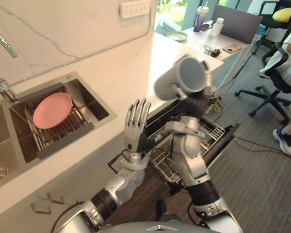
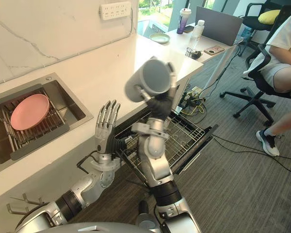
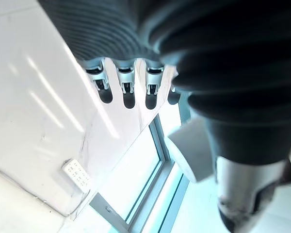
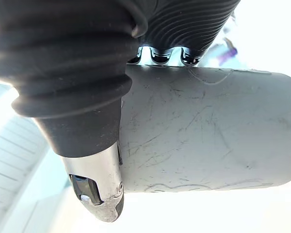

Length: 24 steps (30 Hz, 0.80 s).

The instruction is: Walk over to the sink, pick up the cup, carry it to the dishwasher, place the cup inside the dishwasher, then close the dishwasher door

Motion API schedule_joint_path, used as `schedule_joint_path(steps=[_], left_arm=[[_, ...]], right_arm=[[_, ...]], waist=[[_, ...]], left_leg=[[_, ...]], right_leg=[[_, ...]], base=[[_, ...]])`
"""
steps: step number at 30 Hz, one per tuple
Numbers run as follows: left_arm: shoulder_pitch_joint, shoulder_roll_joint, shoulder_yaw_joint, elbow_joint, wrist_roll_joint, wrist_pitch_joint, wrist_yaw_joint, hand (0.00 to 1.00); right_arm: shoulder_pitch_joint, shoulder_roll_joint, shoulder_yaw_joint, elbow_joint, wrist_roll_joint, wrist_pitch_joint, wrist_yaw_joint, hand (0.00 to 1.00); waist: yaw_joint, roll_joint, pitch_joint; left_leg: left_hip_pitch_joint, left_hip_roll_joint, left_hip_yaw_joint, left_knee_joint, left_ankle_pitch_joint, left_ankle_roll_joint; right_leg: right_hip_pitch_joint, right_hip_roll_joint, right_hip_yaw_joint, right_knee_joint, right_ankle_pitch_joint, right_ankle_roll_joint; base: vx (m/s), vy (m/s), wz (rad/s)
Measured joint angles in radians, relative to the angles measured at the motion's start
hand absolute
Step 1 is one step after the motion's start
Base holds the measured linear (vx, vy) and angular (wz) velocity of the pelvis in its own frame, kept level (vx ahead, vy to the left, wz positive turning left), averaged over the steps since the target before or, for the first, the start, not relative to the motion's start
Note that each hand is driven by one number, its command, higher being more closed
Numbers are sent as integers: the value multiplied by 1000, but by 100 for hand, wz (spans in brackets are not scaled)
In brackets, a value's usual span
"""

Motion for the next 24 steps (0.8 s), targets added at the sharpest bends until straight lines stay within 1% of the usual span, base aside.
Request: schedule_joint_path(steps=[2,3,5,6,7,8,9,10,11,12,13,14,15,16,18,20,21,23,24], left_arm=[[1,-2,31,-16,-36,-36,0,0],[12,-2,62,-38,-128,-99,-5,0],[34,-3,88,-58,-193,-152,-21,0],[57,-6,106,-68,-236,-204,-47,0],[81,-6,114,-82,-279,-249,-84,0],[91,-7,117,-87,-303,-270,-108,0],[107,-9,117,-91,-340,-302,-152,0],[129,-14,116,-92,-393,-331,-213,0],[156,-20,114,-93,-465,-351,-301,0],[173,-23,112,-93,-498,-357,-349,0],[214,-23,101,-91,-575,-359,-459,0],[233,-23,98,-89,-602,-359,-504,0],[261,-23,97,-86,-639,-358,-570,0],[300,-18,99,-75,-691,-357,-655,0],[325,-16,107,-41,-742,-355,-715,0],[355,-2,135,1,-786,-345,-786,0],[368,1,149,7,-787,-344,-797,0],[412,21,223,23,-781,-325,-826,0],[418,21,244,43,-775,-319,-824,0]], right_arm=[[22,-16,-52,-2,-2,-3,-18,100],[68,-28,-107,-22,-10,-3,-24,100],[100,-38,-140,-34,-10,-7,-23,100],[124,-46,-180,-34,-9,-10,-22,100],[149,-46,-219,-34,-6,-10,-19,100],[162,-46,-237,-33,-4,-11,-15,100],[178,-46,-264,-31,3,-11,-5,100],[201,-48,-288,-29,4,-12,14,100],[220,-48,-311,-24,8,-11,45,100],[230,-48,-318,-20,14,-12,61,100],[245,-50,-338,15,25,-13,98,100],[247,-50,-348,36,34,-12,110,100],[248,-55,-356,71,46,-12,128,100],[254,-73,-361,121,49,-11,152,100],[267,-85,-365,159,48,-9,178,100],[270,-86,-383,223,47,-7,205,100],[270,-86,-387,240,45,-7,205,100],[262,-89,-398,306,40,-6,204,100],[259,-91,-397,324,40,-6,204,100]], waist=[[0,1,0],[0,1,1],[-1,3,1],[-2,4,2],[-2,5,3],[-1,5,3],[-1,6,4],[-2,7,5],[-2,9,8],[-2,10,9],[-3,11,9],[-3,10,10],[-2,10,10],[3,11,15],[11,14,16],[28,14,16],[29,14,16],[36,14,16],[38,14,16]], left_leg=[[3,0,0,-1,-1,1],[0,-1,0,-1,-1,1],[1,0,-1,-1,-1,1],[1,-1,-1,-2,-1,1],[1,-1,-2,-2,-2,2],[2,-1,-3,-2,-2,2],[3,-1,-4,-2,-2,2],[2,-1,-6,-3,-5,1],[0,0,-8,-1,-8,4],[-1,-1,-10,-1,-9,5],[-4,-2,-18,-1,-9,5],[-6,-2,-21,-1,-9,5],[-11,-2,-26,0,-9,5],[-17,-3,-33,0,-8,5],[-23,-3,-45,0,-7,5],[-35,-4,-64,0,-4,6],[-39,-4,-72,0,-3,5],[-52,-8,-96,0,2,6],[-54,-9,-102,0,4,7]], right_leg=[[-10,-1,5,21,-10,2],[-18,-1,7,27,-14,2],[-21,0,9,30,-15,3],[-26,0,11,37,-18,4],[-29,0,12,46,-24,3],[-29,0,11,48,-26,3],[-29,-1,10,51,-29,4],[-29,-2,9,53,-30,5],[-29,-2,8,54,-31,6],[-29,-4,7,54,-33,7],[-29,-8,0,57,-40,9],[-29,-11,-2,58,-41,10],[-30,-13,-7,58,-41,10],[-31,-13,-15,57,-42,11],[-29,-15,-26,57,-45,13],[-29,-17,-46,56,-46,13],[-27,-18,-54,56,-46,13],[-23,-24,-81,52,-47,14],[-21,-25,-86,50,-47,15]], base=[[-4,26,-6],[4,15,-5],[9,13,-4],[9,15,-3],[0,0,0],[0,0,0],[-2,14,3],[0,0,0],[-19,17,3],[-20,15,9],[-15,18,12],[-9,26,15],[-8,14,15],[-7,7,16],[5,-2,20],[28,8,26],[28,5,30],[30,7,32],[38,11,26]])
